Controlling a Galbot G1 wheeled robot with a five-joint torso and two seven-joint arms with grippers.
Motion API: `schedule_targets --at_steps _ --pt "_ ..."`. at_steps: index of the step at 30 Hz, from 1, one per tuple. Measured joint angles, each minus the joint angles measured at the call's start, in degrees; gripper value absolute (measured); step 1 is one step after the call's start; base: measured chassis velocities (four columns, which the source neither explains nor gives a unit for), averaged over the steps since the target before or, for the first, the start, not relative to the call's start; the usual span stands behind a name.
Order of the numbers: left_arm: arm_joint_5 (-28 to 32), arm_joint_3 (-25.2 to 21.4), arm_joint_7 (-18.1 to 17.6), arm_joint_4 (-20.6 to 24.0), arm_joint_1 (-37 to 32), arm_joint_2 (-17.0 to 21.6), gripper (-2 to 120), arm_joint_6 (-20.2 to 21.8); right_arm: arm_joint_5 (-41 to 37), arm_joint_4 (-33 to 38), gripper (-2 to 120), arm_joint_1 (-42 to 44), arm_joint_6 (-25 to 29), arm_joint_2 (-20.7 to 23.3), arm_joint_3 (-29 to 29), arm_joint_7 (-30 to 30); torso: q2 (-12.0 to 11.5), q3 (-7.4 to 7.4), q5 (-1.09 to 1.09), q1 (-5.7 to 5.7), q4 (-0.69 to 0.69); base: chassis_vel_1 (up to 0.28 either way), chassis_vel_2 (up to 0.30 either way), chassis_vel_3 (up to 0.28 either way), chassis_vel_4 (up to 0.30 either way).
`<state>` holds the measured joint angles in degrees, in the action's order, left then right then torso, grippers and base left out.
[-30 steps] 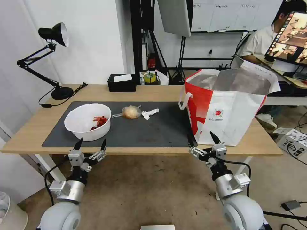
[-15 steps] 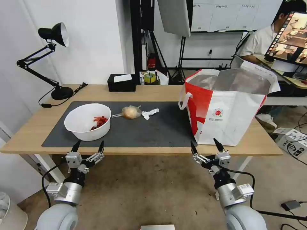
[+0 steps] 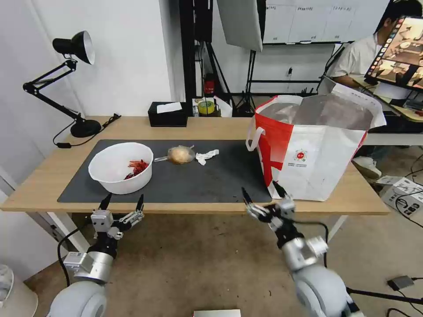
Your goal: Pick up the trash from the table and place it into the takeout bag.
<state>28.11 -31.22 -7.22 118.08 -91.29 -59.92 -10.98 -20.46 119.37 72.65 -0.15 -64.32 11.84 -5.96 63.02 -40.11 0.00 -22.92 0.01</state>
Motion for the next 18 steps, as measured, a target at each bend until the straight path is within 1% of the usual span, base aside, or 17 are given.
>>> schedule_targets --at_steps 3,5,7,8,9,11,12,14,15,18 --pt "0.09 -0.01 -0.02 0.02 0.09 -0.06 100 0.09 -1.93 -2.92 100 -7.04 -2.44 1.09 -3.87 -1.07 0.00 0.00 0.00 0.00 -0.01 0.000 0.000 0.000 0.000" --pt "0.10 0.01 -0.01 0.02 0.10 -0.08 100 0.11 -2.29 -3.59 100 -8.35 -2.87 1.24 -4.64 -1.29 0.00 0.00 0.00 0.00 0.00 0.000 0.000 0.000 0.000" --pt "0.16 0.00 -0.01 -0.09 0.14 0.09 100 0.16 -3.43 -6.91 100 -14.51 -5.17 1.61 -8.72 -3.30 0.00 0.00 -0.01 0.00 -0.01 0.000 0.000 0.000 0.000" --pt "0.16 0.00 -0.01 -0.09 0.14 0.09 100 0.16 -3.43 -6.91 100 -14.51 -5.17 1.61 -8.72 -3.30 0.00 0.00 -0.01 0.00 -0.01 0.000 0.000 0.000 0.000" --pt "0.23 -0.01 -0.01 -0.15 0.16 0.21 100 0.17 -3.79 -8.01 100 -16.24 -5.77 1.62 -10.00 -3.85 0.00 0.00 0.00 0.00 0.00 0.000 0.000 0.000 0.000" --pt "0.45 -0.08 -0.02 -0.39 0.30 0.53 100 0.19 -4.70 -11.37 100 -21.15 -7.16 1.37 -13.64 -5.53 0.00 0.00 0.00 0.00 0.00 0.000 0.000 0.000 0.000" --pt "0.45 -0.08 -0.02 -0.39 0.30 0.53 100 0.19 -4.70 -11.37 100 -21.15 -7.16 1.37 -13.64 -5.53 0.00 0.00 0.00 0.00 0.00 0.000 0.000 0.000 0.000" --pt "0.54 0.06 -0.02 -0.52 0.46 0.64 100 0.20 -6.93 -15.28 100 -26.42 -8.88 0.61 -17.21 -7.26 0.00 0.00 0.00 0.00 0.00 0.000 0.000 0.000 0.000" --pt "0.54 0.06 -0.02 -0.52 0.46 0.64 100 0.20 -6.93 -15.28 100 -26.42 -8.88 0.61 -17.21 -7.26 0.00 0.00 0.00 0.00 0.00 0.000 0.000 0.000 0.000" --pt "0.55 0.39 -0.03 -0.68 0.59 0.44 100 0.25 -10.71 -20.81 100 -33.95 -11.33 -0.80 -21.10 -9.13 0.00 0.00 0.01 0.00 0.00 0.000 0.000 0.000 0.000"
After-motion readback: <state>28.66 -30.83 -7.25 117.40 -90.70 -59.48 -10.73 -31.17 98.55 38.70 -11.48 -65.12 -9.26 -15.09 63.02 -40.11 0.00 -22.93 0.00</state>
